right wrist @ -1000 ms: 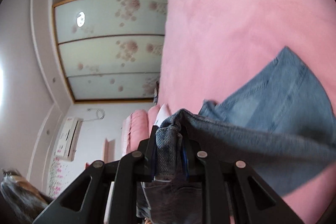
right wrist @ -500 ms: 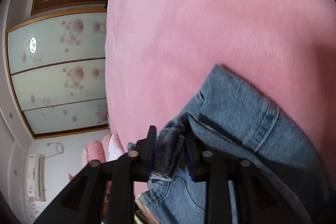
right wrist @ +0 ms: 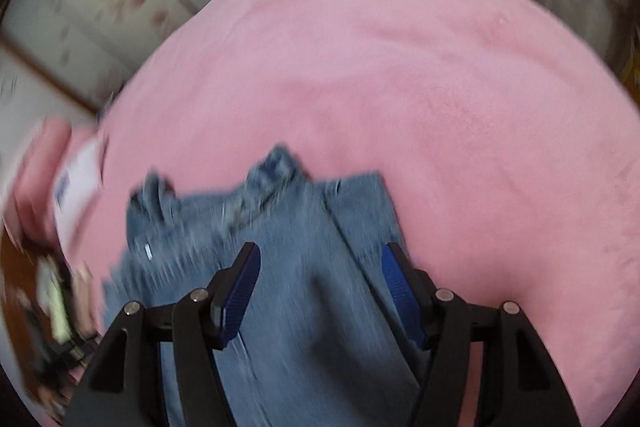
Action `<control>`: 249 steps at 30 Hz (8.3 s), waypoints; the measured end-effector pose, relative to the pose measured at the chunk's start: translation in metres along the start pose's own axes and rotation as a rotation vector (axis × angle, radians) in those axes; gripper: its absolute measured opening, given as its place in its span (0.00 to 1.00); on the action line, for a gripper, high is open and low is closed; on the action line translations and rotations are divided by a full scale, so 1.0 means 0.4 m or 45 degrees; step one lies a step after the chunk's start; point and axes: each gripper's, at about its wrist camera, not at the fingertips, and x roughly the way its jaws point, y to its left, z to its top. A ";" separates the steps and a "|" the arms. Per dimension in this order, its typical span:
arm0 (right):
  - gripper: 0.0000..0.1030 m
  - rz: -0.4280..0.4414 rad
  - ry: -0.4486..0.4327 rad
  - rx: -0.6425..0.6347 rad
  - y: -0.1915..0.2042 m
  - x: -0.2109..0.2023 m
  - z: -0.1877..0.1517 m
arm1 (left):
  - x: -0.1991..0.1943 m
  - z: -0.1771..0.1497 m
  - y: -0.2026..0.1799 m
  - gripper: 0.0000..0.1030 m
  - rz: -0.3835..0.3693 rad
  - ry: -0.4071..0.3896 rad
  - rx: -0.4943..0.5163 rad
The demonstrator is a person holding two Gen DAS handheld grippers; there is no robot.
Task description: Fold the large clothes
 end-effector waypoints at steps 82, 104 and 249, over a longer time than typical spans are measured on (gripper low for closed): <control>0.00 0.487 0.225 -0.147 0.210 0.317 -0.044 | 0.255 0.105 -0.301 0.01 -0.360 -0.061 -0.057; 0.06 -0.055 0.023 -0.344 -0.016 0.130 0.102 | 0.150 0.155 -0.086 0.02 0.204 -0.218 0.094; 0.00 -0.340 -0.116 -0.167 -0.108 -0.024 -0.179 | 0.014 -0.203 0.070 0.25 0.436 -0.245 -0.020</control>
